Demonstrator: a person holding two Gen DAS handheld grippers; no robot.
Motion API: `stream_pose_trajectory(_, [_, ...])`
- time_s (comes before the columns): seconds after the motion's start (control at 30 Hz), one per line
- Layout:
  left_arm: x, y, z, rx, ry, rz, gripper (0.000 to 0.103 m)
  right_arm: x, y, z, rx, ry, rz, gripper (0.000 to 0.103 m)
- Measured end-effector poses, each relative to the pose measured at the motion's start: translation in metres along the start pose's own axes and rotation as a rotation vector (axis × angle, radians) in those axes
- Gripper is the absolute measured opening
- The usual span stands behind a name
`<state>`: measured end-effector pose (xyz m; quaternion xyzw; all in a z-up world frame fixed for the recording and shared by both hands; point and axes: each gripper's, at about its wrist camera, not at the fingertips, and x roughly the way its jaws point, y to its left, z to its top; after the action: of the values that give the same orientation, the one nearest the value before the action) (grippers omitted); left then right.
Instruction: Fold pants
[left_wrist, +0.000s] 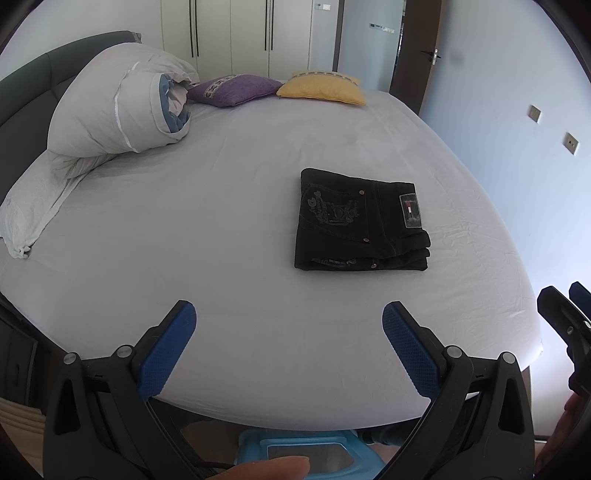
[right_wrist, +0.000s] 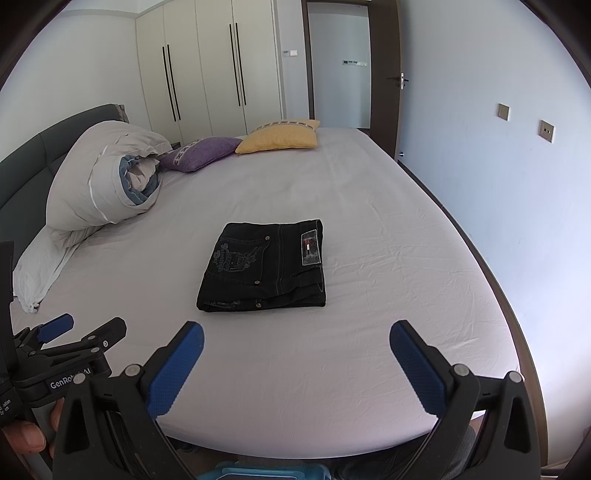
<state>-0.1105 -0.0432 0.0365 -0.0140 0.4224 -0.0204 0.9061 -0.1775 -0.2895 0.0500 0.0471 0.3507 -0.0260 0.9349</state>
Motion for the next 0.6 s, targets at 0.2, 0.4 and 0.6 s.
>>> stream_pose_trajectory(0.2, [0.0003,-0.0004,-0.0026,0.002,0.002,-0.001,0.103,-0.0001,-0.0003,0.0004,-0.001,0.000,0.001,0.103])
stream_pose_trajectory(0.4, [0.0016,-0.0015,-0.0051,0.004,0.007,-0.006,0.103,0.0006,-0.0012,-0.0002,-0.002,0.003,0.004,0.103])
stream_pose_trajectory(0.6, [0.0013,-0.0030,-0.0057,0.009,0.009,-0.013,0.103,0.0010,-0.0015,-0.0003,-0.003,0.003,0.005,0.103])
